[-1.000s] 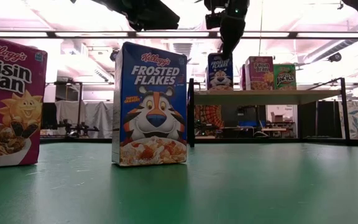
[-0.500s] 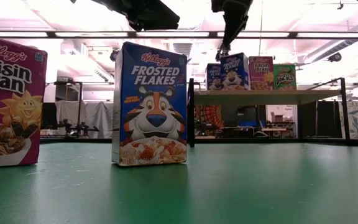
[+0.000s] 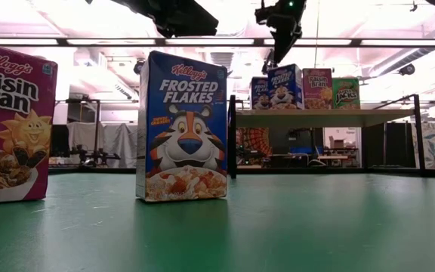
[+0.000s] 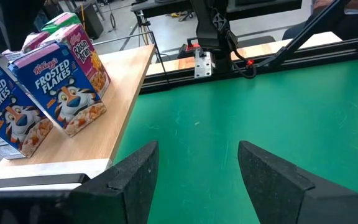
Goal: Stack cereal on shelf
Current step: Put the right blue cereal box on the shelf aligned with the other blue cereal box
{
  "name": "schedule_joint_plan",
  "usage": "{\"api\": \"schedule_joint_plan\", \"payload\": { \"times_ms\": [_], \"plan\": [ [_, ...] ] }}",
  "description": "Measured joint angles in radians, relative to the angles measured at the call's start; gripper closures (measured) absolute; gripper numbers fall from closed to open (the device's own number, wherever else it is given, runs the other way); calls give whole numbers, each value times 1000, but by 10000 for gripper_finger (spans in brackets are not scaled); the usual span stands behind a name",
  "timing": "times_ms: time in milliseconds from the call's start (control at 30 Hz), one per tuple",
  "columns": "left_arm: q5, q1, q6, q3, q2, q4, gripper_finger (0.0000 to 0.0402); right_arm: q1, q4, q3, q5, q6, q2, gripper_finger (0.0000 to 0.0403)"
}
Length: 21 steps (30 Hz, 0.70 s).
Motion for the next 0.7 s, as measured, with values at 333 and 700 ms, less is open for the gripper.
{"api": "schedule_joint_plan", "payload": {
  "times_ms": [333,700],
  "plan": [
    [0,0,0,0,0,0,198,1,37,-50,-1,-48,11,393],
    [0,0,0,0,0,0,198,10,62,-53,-110,-265,4,394]
  ]
}}
